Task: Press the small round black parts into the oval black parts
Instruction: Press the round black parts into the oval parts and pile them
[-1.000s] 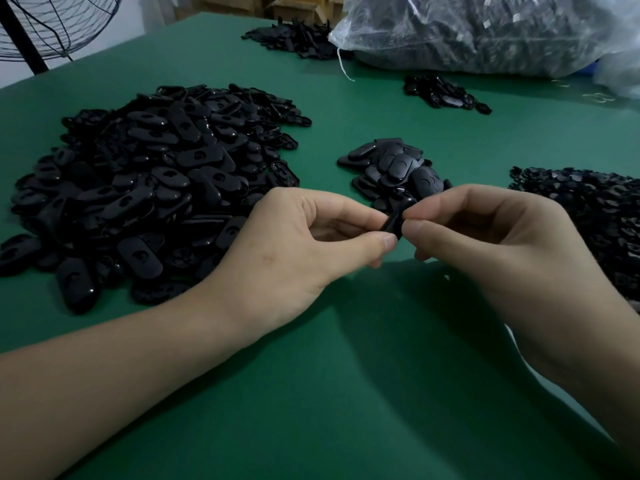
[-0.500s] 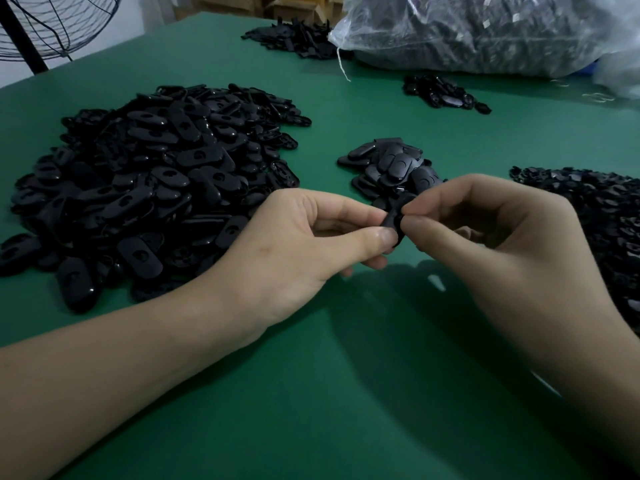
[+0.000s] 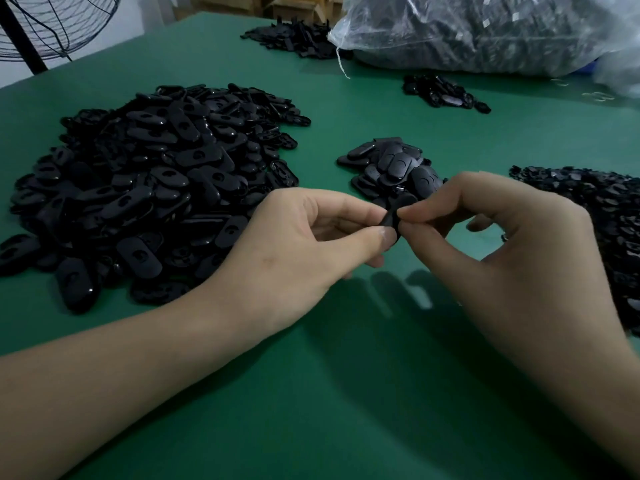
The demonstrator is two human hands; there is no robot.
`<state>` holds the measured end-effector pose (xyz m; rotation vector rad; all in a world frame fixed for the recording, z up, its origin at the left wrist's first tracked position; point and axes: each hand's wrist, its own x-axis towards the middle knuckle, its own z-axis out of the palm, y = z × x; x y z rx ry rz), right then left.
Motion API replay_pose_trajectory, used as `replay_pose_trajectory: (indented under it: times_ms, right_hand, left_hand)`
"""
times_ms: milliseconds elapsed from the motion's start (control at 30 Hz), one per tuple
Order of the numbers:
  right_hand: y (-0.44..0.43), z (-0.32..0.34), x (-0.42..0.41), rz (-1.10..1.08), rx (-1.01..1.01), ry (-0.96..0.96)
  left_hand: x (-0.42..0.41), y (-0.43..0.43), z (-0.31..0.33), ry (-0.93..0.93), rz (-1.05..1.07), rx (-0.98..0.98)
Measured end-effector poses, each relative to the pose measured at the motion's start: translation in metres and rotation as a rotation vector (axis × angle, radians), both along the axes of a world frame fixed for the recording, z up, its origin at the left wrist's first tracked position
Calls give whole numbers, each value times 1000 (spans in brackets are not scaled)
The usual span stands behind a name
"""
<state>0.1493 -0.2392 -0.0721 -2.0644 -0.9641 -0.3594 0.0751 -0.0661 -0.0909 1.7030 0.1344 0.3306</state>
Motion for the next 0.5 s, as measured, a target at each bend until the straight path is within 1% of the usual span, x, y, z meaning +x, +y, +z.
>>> replay_pose_trajectory:
  times_ms: [200,267,367,500]
  right_hand:
    - [1,-4,1,36,-66,-148]
    - [1,-5,1,48,-77,-149]
    - [2,-5,0,86,-45,-44]
    - [0,-4,1,149,39,125]
  left_hand:
    - [2,4,1,7,20,-59]
    - [3,4,0,3,37,-76]
    - [3,5,0,-7,63,-101]
    - [2,5,0,-37,74,-73]
